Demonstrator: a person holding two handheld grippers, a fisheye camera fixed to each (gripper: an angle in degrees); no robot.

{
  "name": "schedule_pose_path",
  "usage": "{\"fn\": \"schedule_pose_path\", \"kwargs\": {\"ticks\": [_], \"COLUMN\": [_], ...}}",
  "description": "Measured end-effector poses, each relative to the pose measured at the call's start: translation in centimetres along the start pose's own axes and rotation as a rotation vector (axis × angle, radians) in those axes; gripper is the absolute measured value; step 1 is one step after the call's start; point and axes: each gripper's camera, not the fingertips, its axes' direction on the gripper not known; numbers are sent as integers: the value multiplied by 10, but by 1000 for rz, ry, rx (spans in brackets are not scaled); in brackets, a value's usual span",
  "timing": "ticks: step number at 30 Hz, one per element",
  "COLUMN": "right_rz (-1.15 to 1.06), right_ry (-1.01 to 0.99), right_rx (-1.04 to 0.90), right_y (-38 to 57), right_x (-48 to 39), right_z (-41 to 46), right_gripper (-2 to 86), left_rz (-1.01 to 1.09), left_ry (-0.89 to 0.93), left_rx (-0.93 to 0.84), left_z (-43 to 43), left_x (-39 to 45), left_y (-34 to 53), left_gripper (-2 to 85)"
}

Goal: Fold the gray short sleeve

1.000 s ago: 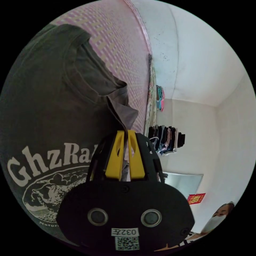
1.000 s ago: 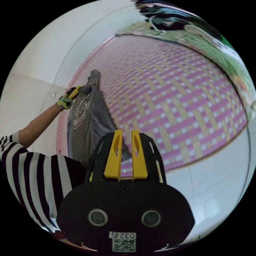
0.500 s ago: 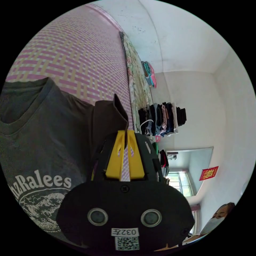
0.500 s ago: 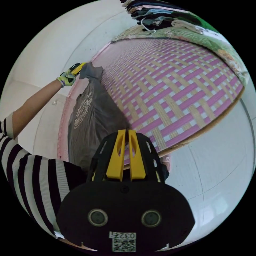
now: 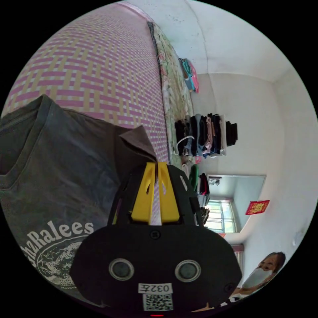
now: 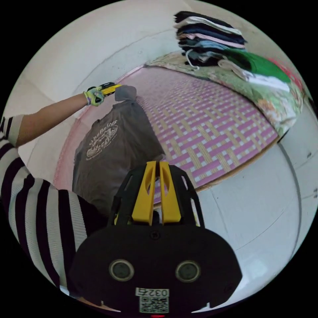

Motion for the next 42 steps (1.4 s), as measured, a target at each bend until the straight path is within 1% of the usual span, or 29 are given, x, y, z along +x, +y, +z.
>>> {"fn": "schedule_pose_path", "kwargs": {"ticks": [2, 3, 5, 6, 8, 10, 13, 14, 16, 19, 25, 31, 33, 34, 36, 37, 38, 39, 42], "right_rz": [-142, -178, -323, -358, -507, -603, -658, -668, -664, -648, -605, -571, -564, -563, -540, -515, -492, -475, -437], "right_ry": [66, 77, 88, 82, 25, -16, -98, -108, -115, -150, -198, -227, -231, -234, -266, -300, -361, -387, -402], "right_rx": [23, 32, 55, 52, -9, -67, -207, -268, -327, -377, -361, -369, -376, -390, -443, -495, -525, -534, -539], "right_y": [-6, -7, -7, -6, -1, 7, 17, 20, 23, 21, 8, 2, 1, 0, -3, -4, -7, -9, -14], "right_x": [-32, -40, -74, -82, -109, -125, -129, -126, -118, -109, -107, -102, -100, -99, -96, -93, -91, -90, -84], "right_z": [-9, -12, -24, -25, -19, -5, 31, 47, 64, 73, 56, 45, 42, 41, 47, 52, 52, 50, 23], "right_gripper": [-3, -3, -3, -3, -3, -3, -3, -3, -3, -4, -7, -3, 3, 9, 34, 52, 63, 65, 43], "left_rz": [22, 30, 54, 56, 15, -38, -162, -207, -245, -238, -155, -165, -175, -194, -252, -305, -318, -310, -207], "left_ry": [109, 134, 208, 215, 199, 148, 39, 30, 43, 75, 91, 85, 51, 4, -131, -277, -379, -397, -338], "left_rx": [25, 29, 56, 64, 110, 157, 192, 186, 169, 194, 159, 166, 174, 178, 146, 113, 76, 64, 125], "left_z": [-31, -40, -81, -92, -134, -160, -177, -177, -172, -171, -172, -175, -179, -181, -182, -184, -186, -187, -201], "left_x": [-5, -6, -16, -21, -51, -84, -148, -170, -194, -209, -202, -228, -244, -257, -282, -298, -309, -313, -319], "left_y": [7, 9, 21, 24, 33, 39, 47, 50, 52, 49, 20, 23, 24, 25, 24, 25, 26, 27, 45], "left_gripper": [-9, -9, -9, -9, -10, -10, -10, -10, -10, -10, -10, -9, -8, -7, -2, 4, 12, 16, -4]}}
